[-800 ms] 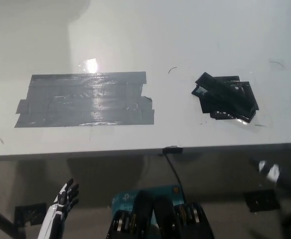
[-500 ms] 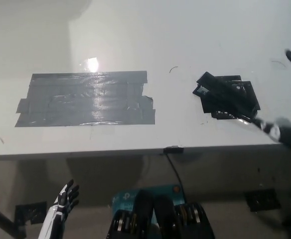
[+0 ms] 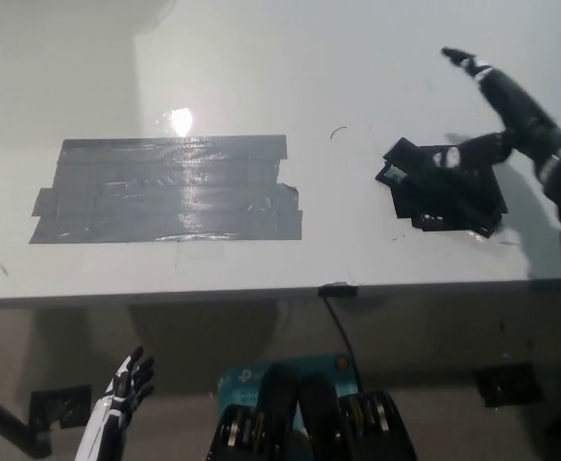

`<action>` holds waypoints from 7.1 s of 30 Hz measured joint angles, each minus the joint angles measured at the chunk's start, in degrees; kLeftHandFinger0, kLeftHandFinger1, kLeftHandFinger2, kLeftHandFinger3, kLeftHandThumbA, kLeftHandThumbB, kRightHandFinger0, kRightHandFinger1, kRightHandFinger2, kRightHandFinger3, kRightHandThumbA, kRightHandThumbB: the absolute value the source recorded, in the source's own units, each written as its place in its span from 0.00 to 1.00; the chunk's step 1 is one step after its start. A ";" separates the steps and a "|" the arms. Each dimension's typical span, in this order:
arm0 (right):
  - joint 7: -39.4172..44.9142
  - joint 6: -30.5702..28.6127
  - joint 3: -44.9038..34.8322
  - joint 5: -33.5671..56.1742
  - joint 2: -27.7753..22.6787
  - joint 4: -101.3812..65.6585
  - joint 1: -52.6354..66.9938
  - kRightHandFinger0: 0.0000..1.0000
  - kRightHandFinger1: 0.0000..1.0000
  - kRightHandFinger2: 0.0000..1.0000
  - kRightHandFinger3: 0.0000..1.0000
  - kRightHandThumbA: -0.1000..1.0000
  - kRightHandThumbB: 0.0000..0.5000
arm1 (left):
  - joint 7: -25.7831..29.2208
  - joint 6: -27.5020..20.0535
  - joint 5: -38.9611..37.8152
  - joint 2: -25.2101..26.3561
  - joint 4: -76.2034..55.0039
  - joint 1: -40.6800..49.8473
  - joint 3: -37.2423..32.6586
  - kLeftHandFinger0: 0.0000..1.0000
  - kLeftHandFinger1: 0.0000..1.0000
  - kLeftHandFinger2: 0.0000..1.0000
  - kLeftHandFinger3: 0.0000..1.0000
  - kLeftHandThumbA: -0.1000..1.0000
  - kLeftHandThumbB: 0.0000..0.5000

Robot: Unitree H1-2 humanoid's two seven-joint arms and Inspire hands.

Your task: A stapler is kept on the black spot marked on the desk infront of the robot. The robot picks up the stapler using its right hand and passes it to a person

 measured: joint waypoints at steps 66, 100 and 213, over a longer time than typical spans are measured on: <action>-12.20 -2.02 3.13 -2.36 3.93 28.03 -5.49 0.07 0.51 0.82 0.90 0.00 0.34 | -0.61 -1.63 -0.26 -0.21 0.35 -1.79 0.51 1.00 1.00 1.00 1.00 1.00 0.95; -9.22 1.54 -16.03 33.67 4.84 26.88 -0.47 0.00 0.15 0.66 0.73 0.00 0.19 | -0.60 -1.41 -0.20 -0.27 1.92 -1.82 0.48 1.00 1.00 1.00 1.00 1.00 0.93; -7.15 -8.00 3.62 30.04 -7.79 -6.03 10.62 1.00 1.00 1.00 1.00 0.80 0.85 | -0.61 -1.40 1.10 0.14 3.00 -3.45 0.21 1.00 1.00 1.00 1.00 1.00 0.97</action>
